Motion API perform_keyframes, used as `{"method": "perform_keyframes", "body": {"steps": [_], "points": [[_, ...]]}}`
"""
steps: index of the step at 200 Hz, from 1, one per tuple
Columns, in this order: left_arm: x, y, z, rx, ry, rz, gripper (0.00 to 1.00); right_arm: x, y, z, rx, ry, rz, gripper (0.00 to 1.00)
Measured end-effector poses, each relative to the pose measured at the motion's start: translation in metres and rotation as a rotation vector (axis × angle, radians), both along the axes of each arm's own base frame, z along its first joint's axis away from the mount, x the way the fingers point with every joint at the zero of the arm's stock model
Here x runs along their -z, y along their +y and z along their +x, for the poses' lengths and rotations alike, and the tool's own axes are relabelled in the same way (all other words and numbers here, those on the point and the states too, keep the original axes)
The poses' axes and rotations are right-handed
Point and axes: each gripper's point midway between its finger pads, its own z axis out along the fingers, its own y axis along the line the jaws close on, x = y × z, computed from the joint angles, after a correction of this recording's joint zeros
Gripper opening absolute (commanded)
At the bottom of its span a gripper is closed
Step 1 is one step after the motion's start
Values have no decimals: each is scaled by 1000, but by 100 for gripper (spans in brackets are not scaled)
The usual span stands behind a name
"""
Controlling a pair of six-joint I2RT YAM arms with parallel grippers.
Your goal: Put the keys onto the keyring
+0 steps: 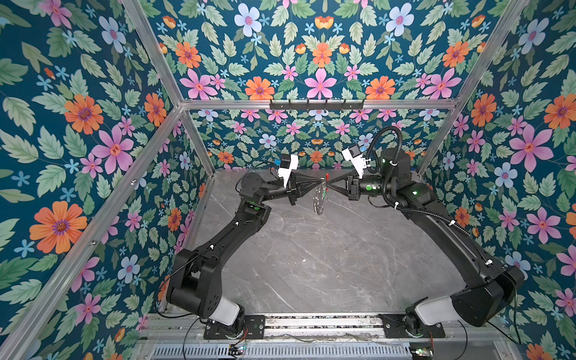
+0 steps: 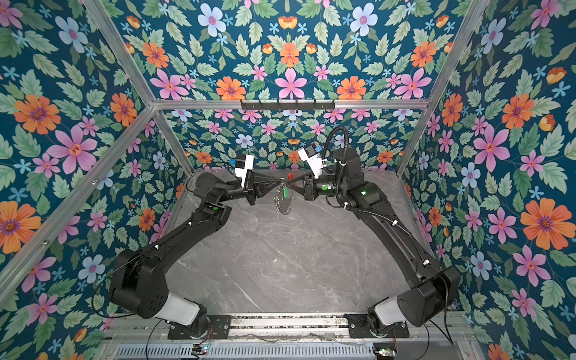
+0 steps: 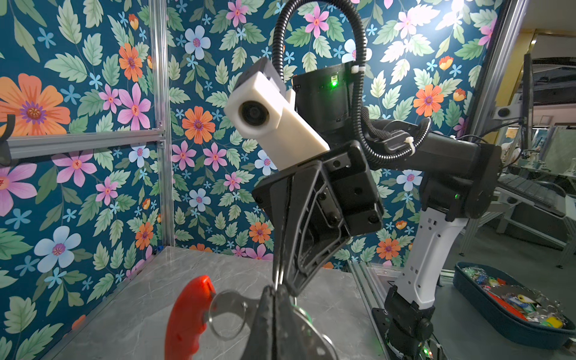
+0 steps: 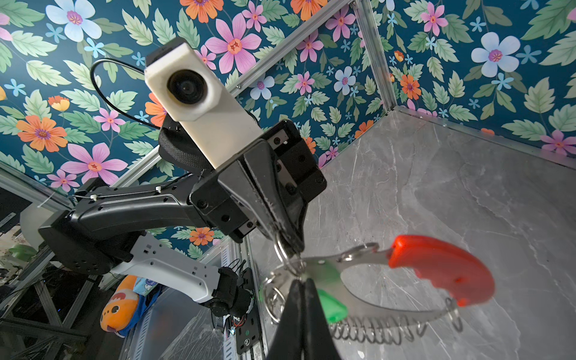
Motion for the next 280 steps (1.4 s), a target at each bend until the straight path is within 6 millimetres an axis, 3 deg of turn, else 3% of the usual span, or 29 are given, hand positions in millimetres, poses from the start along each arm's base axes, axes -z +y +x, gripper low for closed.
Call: {"method": "perform_keyframes", "body": {"steps": [94, 144, 199, 249, 280], "points": [[-9, 7, 3, -24, 25, -180, 0, -9, 10, 6, -40, 20, 70, 8], [-17, 9, 2, -34, 29, -294, 0, -9, 18, 11, -68, 68, 100, 23], [-21, 11, 0, -28, 26, -335, 0, -13, 13, 10, -32, 67, 87, 39], [-23, 12, -3, -23, 17, -342, 0, -23, -13, 3, 80, -18, 27, 40], [-23, 11, -2, -16, 28, -342, 0, -33, -15, 1, 90, -56, 20, 33]]}}
